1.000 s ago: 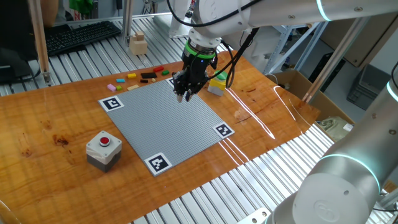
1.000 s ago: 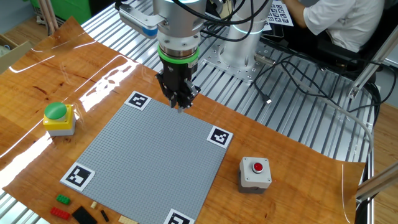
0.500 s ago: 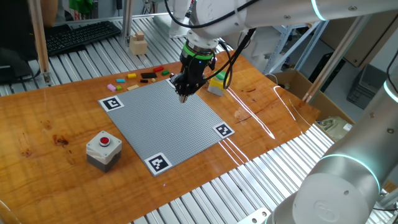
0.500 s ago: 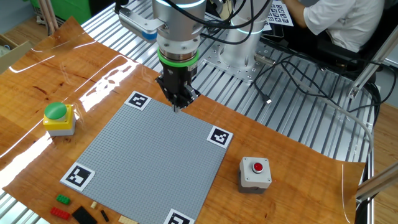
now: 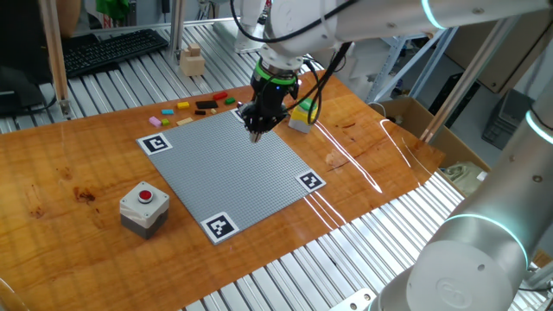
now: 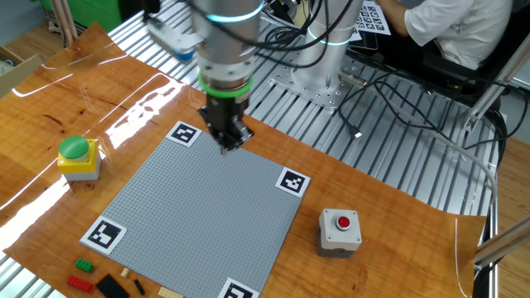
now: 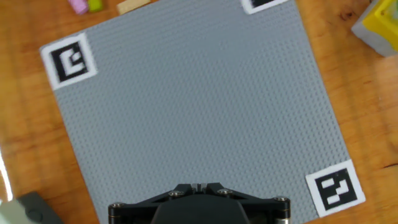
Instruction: Build with small Lego blocks
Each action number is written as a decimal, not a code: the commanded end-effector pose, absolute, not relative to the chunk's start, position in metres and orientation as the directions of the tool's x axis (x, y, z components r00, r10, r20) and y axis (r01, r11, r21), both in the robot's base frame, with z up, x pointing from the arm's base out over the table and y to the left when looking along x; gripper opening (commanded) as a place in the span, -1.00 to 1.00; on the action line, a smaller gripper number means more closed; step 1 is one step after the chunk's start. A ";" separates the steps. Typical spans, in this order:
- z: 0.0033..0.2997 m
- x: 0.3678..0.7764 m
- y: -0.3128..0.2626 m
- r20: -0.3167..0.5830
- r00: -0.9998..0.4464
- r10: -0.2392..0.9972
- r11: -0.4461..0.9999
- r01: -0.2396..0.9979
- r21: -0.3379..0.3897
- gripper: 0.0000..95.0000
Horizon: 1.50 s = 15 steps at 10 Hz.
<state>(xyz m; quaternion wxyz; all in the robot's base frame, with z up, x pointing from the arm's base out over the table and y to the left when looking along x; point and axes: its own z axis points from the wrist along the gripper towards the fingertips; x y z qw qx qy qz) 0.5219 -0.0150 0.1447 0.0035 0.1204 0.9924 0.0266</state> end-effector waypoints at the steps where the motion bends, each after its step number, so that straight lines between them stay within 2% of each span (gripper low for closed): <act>1: 0.141 0.541 -0.022 0.016 -0.964 0.265 0.963 0.266 0.049 -1.00; 6: 0.134 0.580 -0.032 0.035 -0.938 0.345 0.937 0.347 0.043 -1.00; 15: 0.114 0.627 -0.038 0.046 -0.885 0.463 0.884 0.465 0.044 -1.00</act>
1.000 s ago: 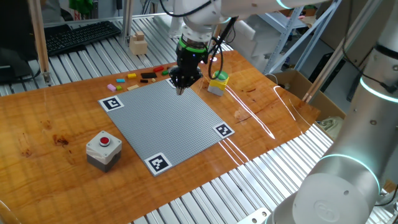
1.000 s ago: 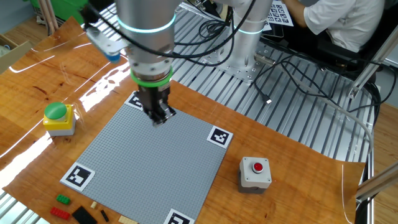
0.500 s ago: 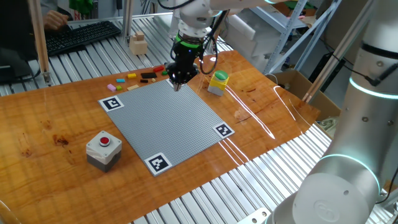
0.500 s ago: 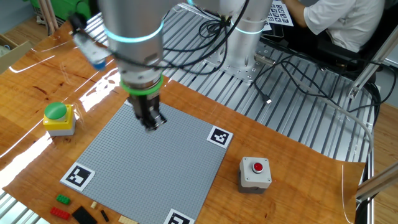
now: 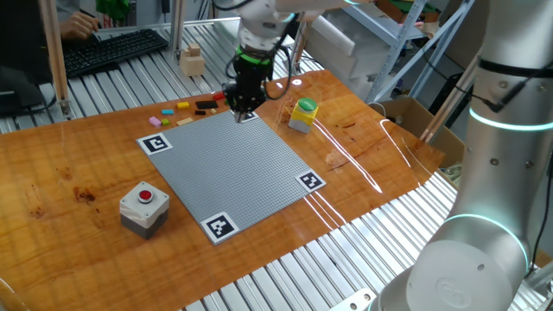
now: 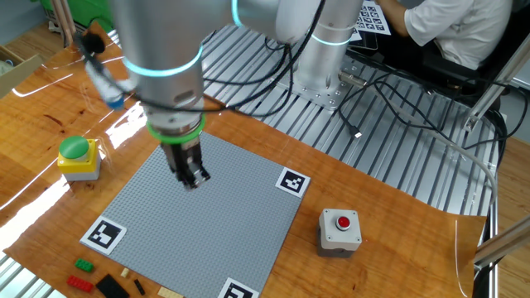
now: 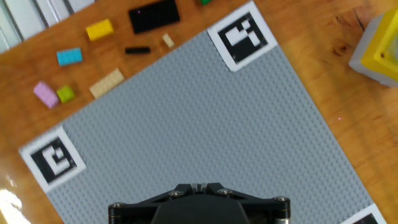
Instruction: Build with small Lego blocks
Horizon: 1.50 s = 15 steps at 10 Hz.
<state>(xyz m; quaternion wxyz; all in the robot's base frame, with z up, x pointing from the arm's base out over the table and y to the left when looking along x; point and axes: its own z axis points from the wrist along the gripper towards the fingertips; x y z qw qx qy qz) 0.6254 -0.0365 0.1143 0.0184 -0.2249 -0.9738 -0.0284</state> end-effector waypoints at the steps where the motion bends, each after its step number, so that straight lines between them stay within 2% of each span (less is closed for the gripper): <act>1: 0.112 0.631 -0.041 0.046 -0.876 0.479 0.876 0.481 0.041 -1.00; 5: 0.103 0.651 -0.051 0.046 -0.863 0.504 0.862 0.505 0.038 -1.00; 10: 0.098 0.654 -0.047 0.045 -0.844 0.534 0.844 0.535 0.038 -1.00; 12: 0.098 0.654 -0.047 0.048 -0.878 0.476 0.876 0.478 0.058 -1.00; 14: 0.098 0.654 -0.047 0.074 -0.897 0.436 0.890 0.442 0.110 -1.00; 15: 0.098 0.654 -0.047 0.069 -0.897 0.436 0.892 0.441 0.102 -1.00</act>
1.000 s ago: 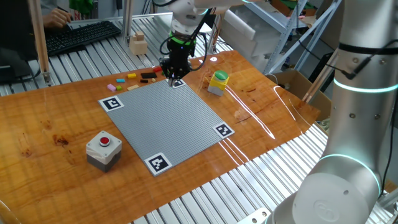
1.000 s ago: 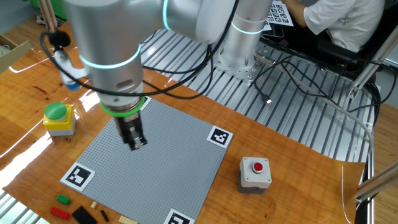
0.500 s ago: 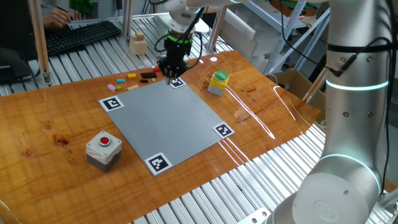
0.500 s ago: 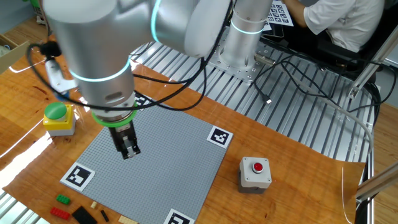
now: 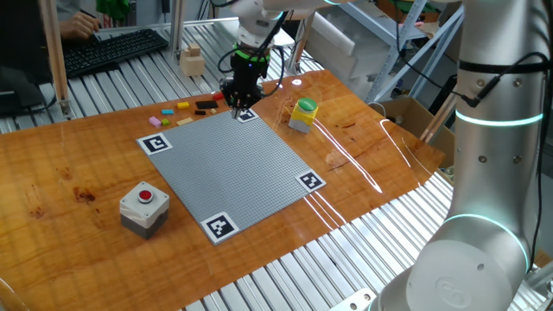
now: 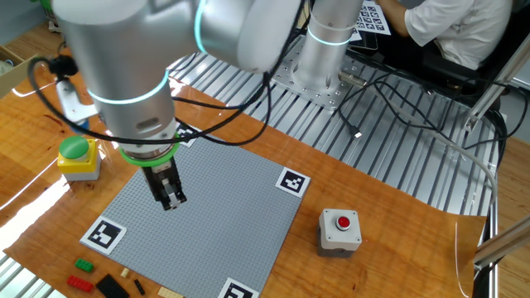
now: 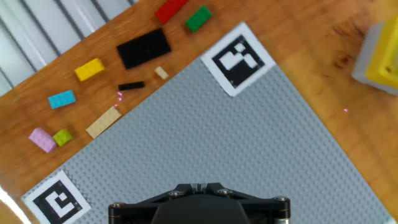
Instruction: Build with small Lego blocks
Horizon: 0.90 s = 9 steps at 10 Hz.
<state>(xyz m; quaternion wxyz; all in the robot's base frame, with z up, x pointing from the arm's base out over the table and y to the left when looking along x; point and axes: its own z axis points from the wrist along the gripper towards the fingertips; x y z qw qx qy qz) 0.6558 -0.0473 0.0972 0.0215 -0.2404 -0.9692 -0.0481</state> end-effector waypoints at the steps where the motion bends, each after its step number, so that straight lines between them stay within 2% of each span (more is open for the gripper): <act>1: 0.098 0.654 -0.047 0.062 -0.887 0.457 0.883 0.461 0.091 -1.00; 4: 0.098 0.654 -0.047 0.065 -0.876 0.479 0.871 0.483 0.093 -1.00; 9: 0.098 0.654 -0.047 0.116 -0.818 0.563 0.820 0.571 0.048 -1.00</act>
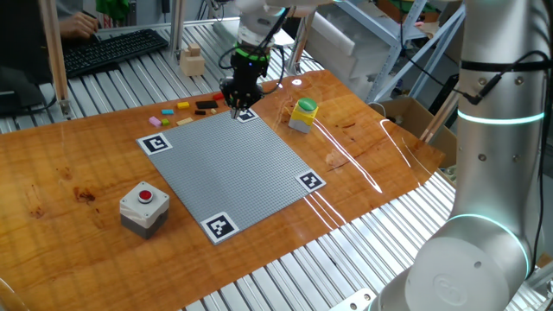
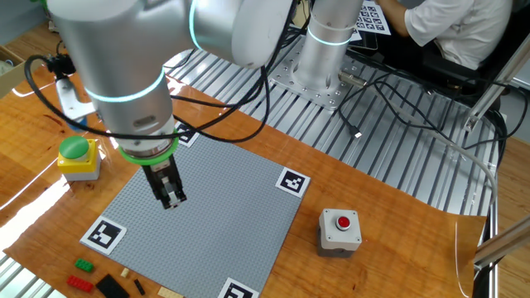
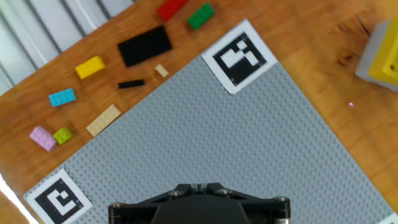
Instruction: Build with small Lego blocks
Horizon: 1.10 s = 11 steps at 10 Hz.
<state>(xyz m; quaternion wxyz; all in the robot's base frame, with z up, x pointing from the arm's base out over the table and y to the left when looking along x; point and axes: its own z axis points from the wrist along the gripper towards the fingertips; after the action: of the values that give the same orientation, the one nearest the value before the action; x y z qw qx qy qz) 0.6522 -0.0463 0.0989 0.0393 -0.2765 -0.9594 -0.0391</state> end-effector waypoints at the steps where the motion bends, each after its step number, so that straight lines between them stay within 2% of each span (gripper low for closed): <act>1: 0.098 0.654 -0.047 0.116 -0.803 0.585 0.804 0.593 0.048 -1.00; 3: 0.097 0.663 -0.049 0.112 -0.764 0.636 0.764 0.643 0.049 -1.00; 8: 0.088 0.696 -0.068 0.099 -0.745 0.659 0.746 0.665 0.032 -1.00; 11: 0.080 0.717 -0.074 0.084 -0.667 0.741 0.668 0.744 0.018 -1.00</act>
<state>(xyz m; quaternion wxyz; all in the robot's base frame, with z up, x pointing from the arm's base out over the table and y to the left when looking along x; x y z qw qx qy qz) 0.7157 -0.0738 0.0808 0.0350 -0.3868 -0.9212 -0.0236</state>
